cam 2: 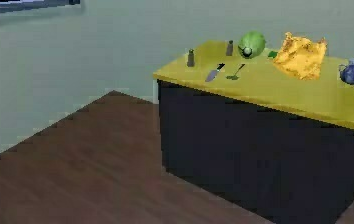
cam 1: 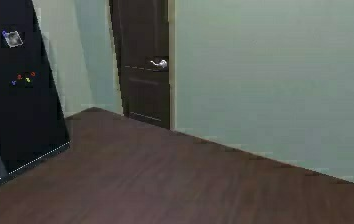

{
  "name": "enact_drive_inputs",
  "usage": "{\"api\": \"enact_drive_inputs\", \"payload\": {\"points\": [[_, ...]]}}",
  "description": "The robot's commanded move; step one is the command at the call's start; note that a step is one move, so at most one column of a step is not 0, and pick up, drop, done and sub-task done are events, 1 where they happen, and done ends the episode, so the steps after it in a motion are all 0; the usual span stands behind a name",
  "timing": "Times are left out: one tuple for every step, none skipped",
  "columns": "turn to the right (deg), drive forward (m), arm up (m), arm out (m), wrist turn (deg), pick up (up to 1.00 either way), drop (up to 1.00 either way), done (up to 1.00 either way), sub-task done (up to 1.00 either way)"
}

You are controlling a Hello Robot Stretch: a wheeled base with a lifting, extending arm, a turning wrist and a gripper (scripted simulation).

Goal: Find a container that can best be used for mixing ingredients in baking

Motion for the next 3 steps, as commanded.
{"api": "enact_drive_inputs", "payload": {"points": [[-45.0,0.0,0.0,0.0,0.0,0.0,0.0,0.0,0.0],[-24.0,0.0,0.0,0.0,0.0,0.0,0.0,0.0,0.0],[0.0,1.0,0.0,0.0,0.0,0.0,0.0,0.0,0.0]]}}
